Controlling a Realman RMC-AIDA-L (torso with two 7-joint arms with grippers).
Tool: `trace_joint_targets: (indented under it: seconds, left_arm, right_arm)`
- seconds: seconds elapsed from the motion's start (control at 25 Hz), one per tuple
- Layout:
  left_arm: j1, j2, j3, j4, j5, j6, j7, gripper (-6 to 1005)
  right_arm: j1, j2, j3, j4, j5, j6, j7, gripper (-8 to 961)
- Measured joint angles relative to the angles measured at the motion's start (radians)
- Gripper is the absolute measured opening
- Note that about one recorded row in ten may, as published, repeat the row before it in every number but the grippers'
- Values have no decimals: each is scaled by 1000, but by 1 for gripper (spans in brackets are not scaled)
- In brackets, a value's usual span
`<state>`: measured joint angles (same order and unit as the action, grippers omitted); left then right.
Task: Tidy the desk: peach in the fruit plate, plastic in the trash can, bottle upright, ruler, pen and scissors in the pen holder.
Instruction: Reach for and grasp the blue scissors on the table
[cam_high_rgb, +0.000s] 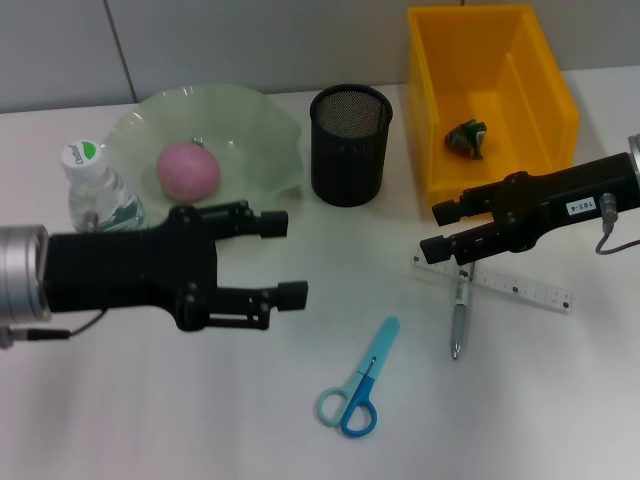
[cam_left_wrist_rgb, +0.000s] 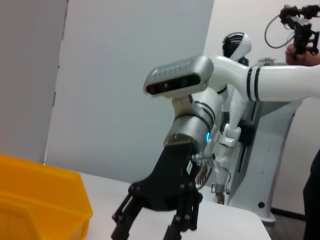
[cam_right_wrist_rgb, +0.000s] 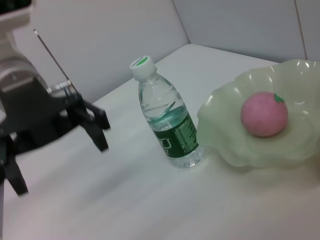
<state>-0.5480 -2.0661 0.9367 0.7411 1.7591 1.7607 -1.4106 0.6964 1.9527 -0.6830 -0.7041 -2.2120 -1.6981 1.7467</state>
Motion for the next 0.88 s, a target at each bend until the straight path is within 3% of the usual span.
trace_joint_targets:
  seconds: [0.12, 0.2, 0.36, 0.88]
  left_arm:
    - [-1, 0, 0, -30, 0, -7, 20, 845]
    - [-1, -1, 1, -150, -1, -48, 114, 845]
    - [1, -2, 2, -229, 0, -91, 175, 845]
    - [24, -7, 8, -316, -7, -161, 337, 844]
  right_arm:
    - [0, 0, 0, 0, 0, 0, 0, 791]
    - [0, 0, -2, 0, 0, 0, 0, 792]
    - [-1, 0, -5, -2, -3, 0, -1, 792]
    - [12, 4, -59, -2, -20, 62, 19, 792]
